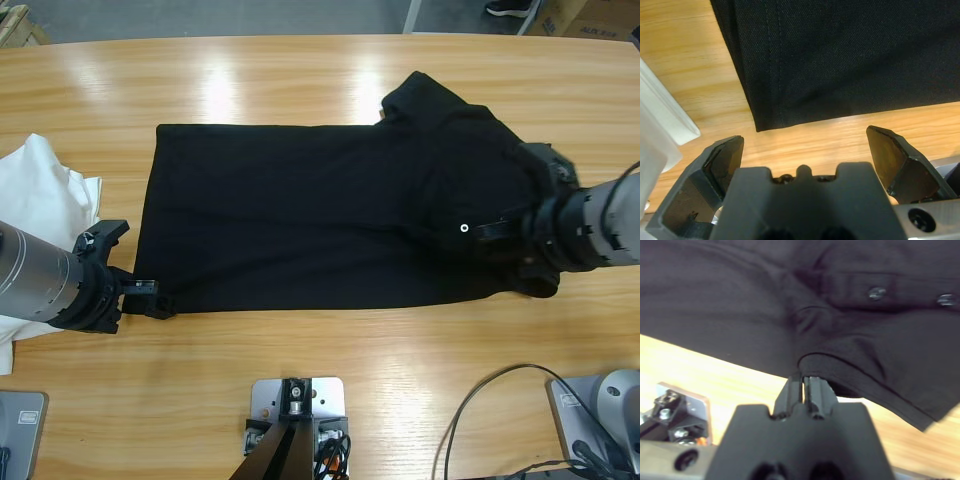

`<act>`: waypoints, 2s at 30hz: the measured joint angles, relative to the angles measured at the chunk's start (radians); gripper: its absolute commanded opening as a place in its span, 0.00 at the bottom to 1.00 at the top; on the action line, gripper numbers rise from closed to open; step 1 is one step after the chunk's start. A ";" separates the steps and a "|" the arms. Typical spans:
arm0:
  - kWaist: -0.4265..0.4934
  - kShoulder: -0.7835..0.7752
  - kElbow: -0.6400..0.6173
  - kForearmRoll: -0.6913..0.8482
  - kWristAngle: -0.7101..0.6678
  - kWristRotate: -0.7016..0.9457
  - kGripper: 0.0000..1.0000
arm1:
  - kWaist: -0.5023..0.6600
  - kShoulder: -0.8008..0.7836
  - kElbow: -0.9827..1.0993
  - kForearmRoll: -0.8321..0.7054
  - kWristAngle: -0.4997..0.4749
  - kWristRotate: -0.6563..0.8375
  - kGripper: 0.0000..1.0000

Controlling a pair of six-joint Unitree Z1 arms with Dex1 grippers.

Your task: Fold clothes

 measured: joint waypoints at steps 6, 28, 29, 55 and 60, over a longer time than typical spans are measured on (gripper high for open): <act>-0.005 0.004 0.000 -0.005 0.000 -0.007 0.97 | 0.031 0.088 0.015 -0.085 0.034 0.016 0.00; -0.014 0.008 0.001 -0.012 0.000 -0.011 0.98 | 0.050 -0.114 -0.029 0.278 -0.137 0.107 0.68; -0.015 0.008 0.001 -0.012 0.000 -0.011 0.98 | 0.050 -0.124 -0.051 0.279 -0.143 0.078 0.68; -0.020 0.008 0.007 -0.014 -0.002 -0.028 0.97 | 0.051 0.253 0.052 0.029 -0.195 0.026 0.88; -0.020 -0.012 0.007 -0.014 -0.002 -0.032 0.97 | 0.052 0.064 -0.084 0.214 -0.269 0.001 0.97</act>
